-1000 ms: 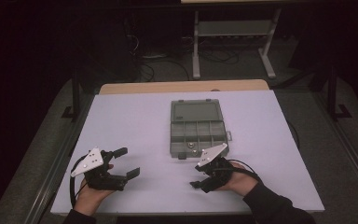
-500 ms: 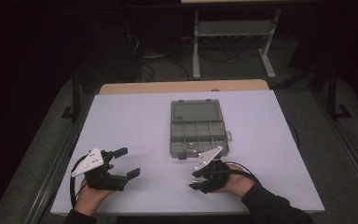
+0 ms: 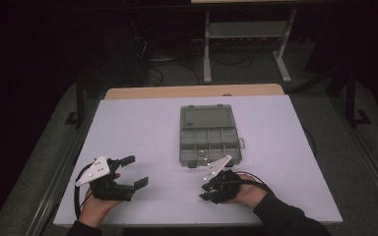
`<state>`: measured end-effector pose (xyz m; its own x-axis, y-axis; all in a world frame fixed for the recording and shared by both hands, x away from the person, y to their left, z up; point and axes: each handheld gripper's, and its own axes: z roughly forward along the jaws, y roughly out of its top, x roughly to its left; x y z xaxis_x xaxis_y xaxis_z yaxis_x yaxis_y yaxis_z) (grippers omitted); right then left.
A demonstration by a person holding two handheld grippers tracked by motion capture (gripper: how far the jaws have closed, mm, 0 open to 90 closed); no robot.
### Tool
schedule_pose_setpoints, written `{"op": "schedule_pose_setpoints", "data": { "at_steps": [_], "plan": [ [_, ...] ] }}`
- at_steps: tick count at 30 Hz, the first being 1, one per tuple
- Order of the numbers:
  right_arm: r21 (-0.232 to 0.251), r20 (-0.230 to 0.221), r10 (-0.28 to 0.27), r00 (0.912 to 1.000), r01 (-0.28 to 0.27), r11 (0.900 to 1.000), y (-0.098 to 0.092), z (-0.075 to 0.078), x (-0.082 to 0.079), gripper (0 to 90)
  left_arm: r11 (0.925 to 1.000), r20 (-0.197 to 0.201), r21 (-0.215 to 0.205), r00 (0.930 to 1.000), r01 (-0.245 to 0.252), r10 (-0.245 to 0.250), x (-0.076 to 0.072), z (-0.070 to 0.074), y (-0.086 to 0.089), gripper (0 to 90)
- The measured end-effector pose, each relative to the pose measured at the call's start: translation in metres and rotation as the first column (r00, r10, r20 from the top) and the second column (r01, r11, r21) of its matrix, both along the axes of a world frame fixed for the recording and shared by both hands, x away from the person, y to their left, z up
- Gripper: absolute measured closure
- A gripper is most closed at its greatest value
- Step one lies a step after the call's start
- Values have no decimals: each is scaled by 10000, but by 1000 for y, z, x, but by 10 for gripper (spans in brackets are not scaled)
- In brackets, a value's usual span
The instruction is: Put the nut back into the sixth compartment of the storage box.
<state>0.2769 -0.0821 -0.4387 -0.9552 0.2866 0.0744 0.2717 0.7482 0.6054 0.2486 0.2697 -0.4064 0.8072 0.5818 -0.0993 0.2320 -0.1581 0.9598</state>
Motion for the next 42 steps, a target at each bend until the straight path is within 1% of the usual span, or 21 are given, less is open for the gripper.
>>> {"op": "schedule_pose_setpoints", "data": {
  "at_steps": [8, 15, 21, 24, 28, 31, 32, 35, 36, 37, 38, 40, 41, 42],
  "plan": [
    [-82, 63, -44, 10000, 44, 10000, 0, 1, -1, 694, 10000, -13, -8, 10000, -6, 6, 0, 0, 0, 105],
    [-69, -53, -139, 9999, 139, 9999, -1, 1, 0, 698, 10000, -6, -13, 10000, -18, 18, 0, 0, 0, 105],
    [-55, 18, -161, 9999, 161, 9999, -2, 3, 1, 698, 10000, 3, -20, 10000, 0, 0, 0, 0, 0, 105],
    [32, 67, -215, 9997, 215, 9998, -3, 6, 1, 698, 10000, 3, -22, 10000, -1, 1, 0, 0, 0, 105],
    [291, 170, -288, 9994, 283, 9992, -7, 14, 4, 698, 10000, -4, -19, 10000, 8, -9, 0, 0, 0, 105],
    [434, 112, -425, 9990, 419, 9982, -9, 20, 5, 698, 10000, -20, -27, 10000, 3, -3, 0, 0, -1, 105],
    [514, 202, -393, 9990, 382, 9979, -10, 21, 6, 698, 10000, -33, -45, 10000, -4, 4, 0, 0, -1, 105],
    [632, 247, -480, 9985, 464, 9969, -11, 26, 8, 698, 10000, -34, -35, 10000, -5, 5, 0, 0, -1, 105],
    [700, 337, -451, 9984, 427, 9966, -12, 27, 10, 698, 10000, -37, -48, 10000, -9, 9, 0, 0, -1, 105],
    [766, 219, -585, 9980, 567, 9955, -13, 30, 9, 697, 10000, -24, -36, 10000, 3, -3, 0, 0, -1, 105],
    [797, 351, -532, 9980, 503, 9955, -14, 30, 11, 697, 10000, -32, -49, 10000, 2, -2, 0, 0, -1, 105],
    [927, 339, -637, 9974, 603, 9939, -14, 33, 13, 698, 10000, -32, -48, 10000, 0, -1, 0, 0, -1, 105],
    [936, 233, -748, 9969, 723, 9930, -14, 36, 12, 697, 10000, -28, -34, 10000, 6, -6, 0, 0, -1, 105],
    [971, 233, -791, 9966, 765, 9923, -14, 37, 13, 698, 10000, -29, -37, 10000, 1, -1, 0, 0, -1, 105]
  ]
}}
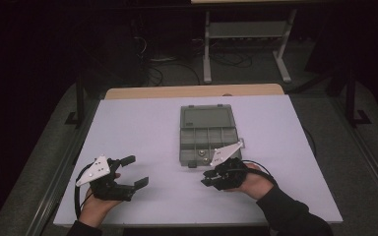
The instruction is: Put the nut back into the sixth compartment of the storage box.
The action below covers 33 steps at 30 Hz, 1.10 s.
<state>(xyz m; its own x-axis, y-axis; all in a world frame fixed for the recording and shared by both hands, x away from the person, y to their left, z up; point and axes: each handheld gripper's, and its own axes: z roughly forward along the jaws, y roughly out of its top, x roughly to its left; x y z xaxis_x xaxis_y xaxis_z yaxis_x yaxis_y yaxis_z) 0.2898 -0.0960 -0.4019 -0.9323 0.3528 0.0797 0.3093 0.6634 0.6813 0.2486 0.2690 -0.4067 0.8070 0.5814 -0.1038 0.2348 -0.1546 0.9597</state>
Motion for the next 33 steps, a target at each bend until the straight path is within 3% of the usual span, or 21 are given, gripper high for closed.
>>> {"op": "schedule_pose_setpoints", "data": {
  "at_steps": [8, 18, 33],
  "plan": [
    [296, 214, -241, 9995, 234, 9993, -2, 10, 10, 697, 10000, -12, -6, 10000, -17, 17, 1, 0, 1, 105],
    [766, 435, -959, 9944, 924, 9928, -1, 25, 32, 697, 10000, -8, 26, 10000, -41, 41, 0, 0, 0, 105],
    [719, 327, -1794, 9832, 1767, 9816, 8, 16, 66, 697, 10000, -31, -40, 10000, -62, 62, 0, 0, 1, 105]
  ]
}}
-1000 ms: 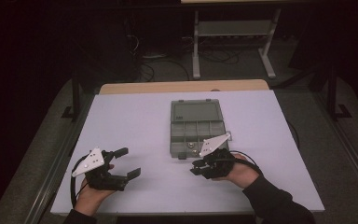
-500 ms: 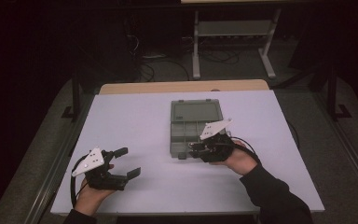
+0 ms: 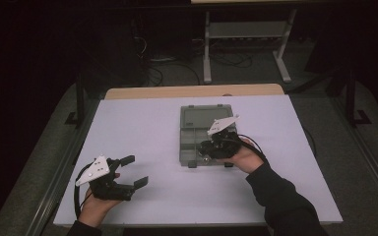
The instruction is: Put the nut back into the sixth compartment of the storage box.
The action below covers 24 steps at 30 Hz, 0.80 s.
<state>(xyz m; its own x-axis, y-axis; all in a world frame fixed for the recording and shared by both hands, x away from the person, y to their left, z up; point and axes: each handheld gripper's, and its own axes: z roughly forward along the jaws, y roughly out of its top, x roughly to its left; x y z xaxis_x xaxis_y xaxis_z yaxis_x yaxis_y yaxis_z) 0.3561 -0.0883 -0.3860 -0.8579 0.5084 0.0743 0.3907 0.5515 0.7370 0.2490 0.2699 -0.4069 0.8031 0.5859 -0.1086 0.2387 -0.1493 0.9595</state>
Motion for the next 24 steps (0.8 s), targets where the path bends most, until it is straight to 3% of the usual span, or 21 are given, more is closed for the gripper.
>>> {"op": "schedule_pose_setpoints", "data": {
  "at_steps": [10, 20, 24],
  "plan": [
    [-239, -219, -179, 9996, 174, 9996, 4, -13, 11, 697, 10000, 16, 13, 10000, 18, -18, 0, 0, 0, 105],
    [-719, 41, -74, 10000, 77, 9974, 7, -18, 12, 682, 10000, 19, 14, 10000, 8, -8, 0, 0, 0, 105],
    [-198, 125, -393, 9992, 395, 9990, 5, -12, 10, 445, 10000, 11, 5, 10000, 5, -5, 0, 0, 0, 105]
  ]
}}
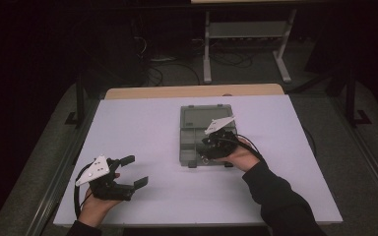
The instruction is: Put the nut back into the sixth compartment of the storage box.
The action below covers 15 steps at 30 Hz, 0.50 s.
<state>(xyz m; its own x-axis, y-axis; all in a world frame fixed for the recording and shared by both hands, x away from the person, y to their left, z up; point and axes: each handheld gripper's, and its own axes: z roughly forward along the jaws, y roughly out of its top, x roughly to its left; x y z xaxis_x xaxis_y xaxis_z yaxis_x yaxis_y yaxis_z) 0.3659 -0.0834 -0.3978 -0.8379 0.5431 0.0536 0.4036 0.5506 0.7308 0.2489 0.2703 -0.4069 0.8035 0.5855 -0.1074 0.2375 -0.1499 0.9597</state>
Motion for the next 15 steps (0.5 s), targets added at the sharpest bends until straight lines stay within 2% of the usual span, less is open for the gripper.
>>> {"op": "schedule_pose_setpoints", "data": {
  "at_steps": [5, 6, 9, 15],
  "plan": [
    [383, 181, -323, 9993, 316, 9988, -3, 5, -2, 167, 10000, -17, -18, 10000, -18, 18, 0, 0, -1, 105],
    [460, 183, -401, 9990, 392, 9982, -4, 6, -3, 134, 10000, -20, -35, 10000, -16, 16, 0, 0, -1, 105],
    [658, 349, -550, 9979, 527, 9964, -6, 8, -5, 81, 10000, -43, -11, 10000, -34, 34, 0, 1, -1, 105],
    [885, 478, -637, 9968, 593, 9943, -11, 11, -6, 71, 9998, 36, 191, 10000, -33, 32, -2, 1, -1, 105]
  ]
}}
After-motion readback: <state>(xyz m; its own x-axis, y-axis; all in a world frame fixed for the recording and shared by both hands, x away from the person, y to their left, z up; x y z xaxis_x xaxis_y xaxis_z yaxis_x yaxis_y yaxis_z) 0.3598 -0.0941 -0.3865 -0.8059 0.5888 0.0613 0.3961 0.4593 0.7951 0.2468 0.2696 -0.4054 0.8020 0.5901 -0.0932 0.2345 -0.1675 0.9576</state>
